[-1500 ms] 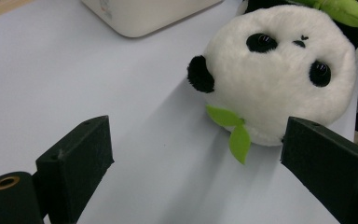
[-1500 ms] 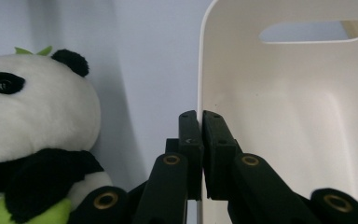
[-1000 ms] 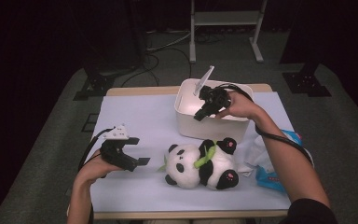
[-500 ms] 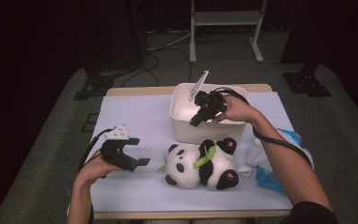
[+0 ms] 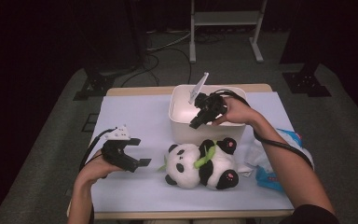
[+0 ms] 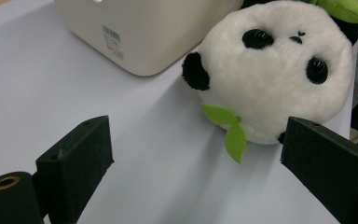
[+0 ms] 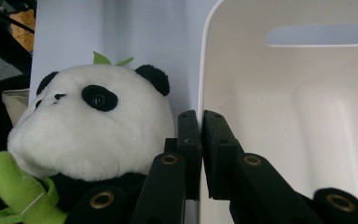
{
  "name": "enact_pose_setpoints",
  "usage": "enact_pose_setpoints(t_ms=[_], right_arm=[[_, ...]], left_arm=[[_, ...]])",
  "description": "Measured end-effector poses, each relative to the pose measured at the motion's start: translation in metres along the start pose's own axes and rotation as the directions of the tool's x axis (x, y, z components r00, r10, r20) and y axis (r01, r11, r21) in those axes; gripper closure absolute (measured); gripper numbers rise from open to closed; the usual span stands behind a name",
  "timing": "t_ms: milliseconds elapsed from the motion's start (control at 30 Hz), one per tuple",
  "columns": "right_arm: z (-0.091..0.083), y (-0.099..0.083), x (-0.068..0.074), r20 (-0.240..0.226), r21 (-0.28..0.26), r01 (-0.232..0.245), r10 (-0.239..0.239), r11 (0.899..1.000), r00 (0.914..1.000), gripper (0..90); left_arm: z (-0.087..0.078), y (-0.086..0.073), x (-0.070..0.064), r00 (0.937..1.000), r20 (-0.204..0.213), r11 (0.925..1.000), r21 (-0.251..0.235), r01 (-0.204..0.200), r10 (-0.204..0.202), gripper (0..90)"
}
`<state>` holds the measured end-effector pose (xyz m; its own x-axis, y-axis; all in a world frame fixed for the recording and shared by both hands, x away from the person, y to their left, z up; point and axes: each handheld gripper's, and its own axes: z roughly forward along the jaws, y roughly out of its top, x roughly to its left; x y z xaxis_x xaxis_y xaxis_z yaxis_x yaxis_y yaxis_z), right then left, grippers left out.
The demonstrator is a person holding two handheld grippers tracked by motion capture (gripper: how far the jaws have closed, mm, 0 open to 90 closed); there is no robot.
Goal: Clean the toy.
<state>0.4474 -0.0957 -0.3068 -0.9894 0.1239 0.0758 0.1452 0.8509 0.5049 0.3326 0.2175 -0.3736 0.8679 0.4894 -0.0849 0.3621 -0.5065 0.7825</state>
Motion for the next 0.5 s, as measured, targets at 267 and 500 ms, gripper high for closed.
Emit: enact_pose_setpoints(t_ms=[267, 500], right_arm=[[-0.014, -0.008, 0.0, 0.007, -0.037, -0.027, 0.027, 0.999, 0.9996, 72.4], [-0.031, -0.026, 0.006, 0.029, -0.063, -0.066, 0.068, 0.996, 0.9973, 63.4]], left_arm=[[0.001, 0.0, 0.0, 1.0, 0.003, 1.0, 0.003, 0.0, 0.0, 7.9], [0.002, 0.0, 0.001, 1.0, 0.0, 0.9999, -0.003, 0.01, -0.01, 7.9]])
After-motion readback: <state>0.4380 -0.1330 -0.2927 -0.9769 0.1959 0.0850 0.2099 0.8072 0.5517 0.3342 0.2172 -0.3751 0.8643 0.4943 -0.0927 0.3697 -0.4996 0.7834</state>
